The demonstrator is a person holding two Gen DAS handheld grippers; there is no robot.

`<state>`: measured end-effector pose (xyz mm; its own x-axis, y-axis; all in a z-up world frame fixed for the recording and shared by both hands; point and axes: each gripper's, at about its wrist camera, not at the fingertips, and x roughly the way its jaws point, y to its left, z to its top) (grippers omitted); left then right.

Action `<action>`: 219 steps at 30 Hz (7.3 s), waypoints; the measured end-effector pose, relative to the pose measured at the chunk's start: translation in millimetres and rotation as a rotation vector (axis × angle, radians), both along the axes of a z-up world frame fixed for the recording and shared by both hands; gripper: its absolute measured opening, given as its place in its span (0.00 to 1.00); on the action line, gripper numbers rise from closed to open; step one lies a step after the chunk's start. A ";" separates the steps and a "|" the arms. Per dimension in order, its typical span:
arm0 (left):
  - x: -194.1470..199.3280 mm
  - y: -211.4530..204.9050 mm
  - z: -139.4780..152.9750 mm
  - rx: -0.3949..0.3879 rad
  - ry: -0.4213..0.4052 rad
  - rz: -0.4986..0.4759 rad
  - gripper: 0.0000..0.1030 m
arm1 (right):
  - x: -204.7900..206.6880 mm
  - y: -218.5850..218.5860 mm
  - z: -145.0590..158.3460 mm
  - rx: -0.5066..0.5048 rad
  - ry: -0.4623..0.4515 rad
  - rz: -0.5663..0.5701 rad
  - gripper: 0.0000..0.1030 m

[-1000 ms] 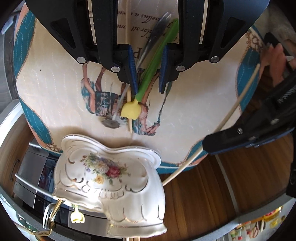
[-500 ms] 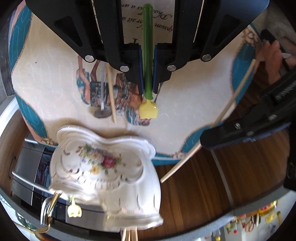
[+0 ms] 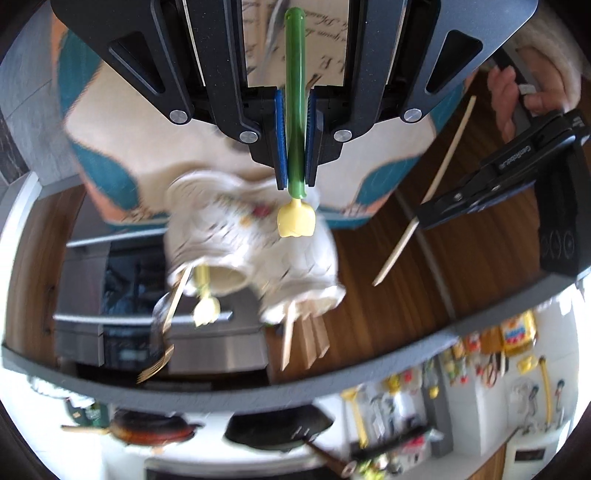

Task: Organize utensils
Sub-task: 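Carry chopstick into tall cup with left tool while right carries green spoon into short cup, then open the left tool to release the chopstick while the right releases the green spoon, then grasp the silver spoon on the cloth with the right tool, then grasp the last wooden chopstick on the cloth with the left tool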

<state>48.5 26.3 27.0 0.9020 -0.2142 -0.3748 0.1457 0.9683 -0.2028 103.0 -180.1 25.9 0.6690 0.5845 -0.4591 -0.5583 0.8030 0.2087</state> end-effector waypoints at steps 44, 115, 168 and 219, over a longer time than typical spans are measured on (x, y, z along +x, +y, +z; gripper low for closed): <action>148.8 -12.8 61.5 -0.028 -0.306 0.108 0.04 | 143.1 -10.3 35.9 0.299 -0.184 -0.101 0.10; 50.6 -11.6 -4.2 0.087 -0.082 0.072 0.94 | 83.5 -8.6 15.3 0.147 -0.199 -0.092 0.41; 52.9 -14.6 -49.2 0.115 0.192 0.096 0.95 | 62.0 32.3 -79.5 -0.298 0.259 -0.003 0.15; 63.2 -113.6 -83.8 0.310 0.482 -0.216 0.18 | 26.6 -87.9 -9.9 0.056 0.168 0.069 0.03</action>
<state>111.7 -87.4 -56.8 0.5637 -0.1890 -0.8041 0.3071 0.9516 -0.0084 129.6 -268.0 16.0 0.5429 0.6546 -0.5261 -0.5654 0.7481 0.3473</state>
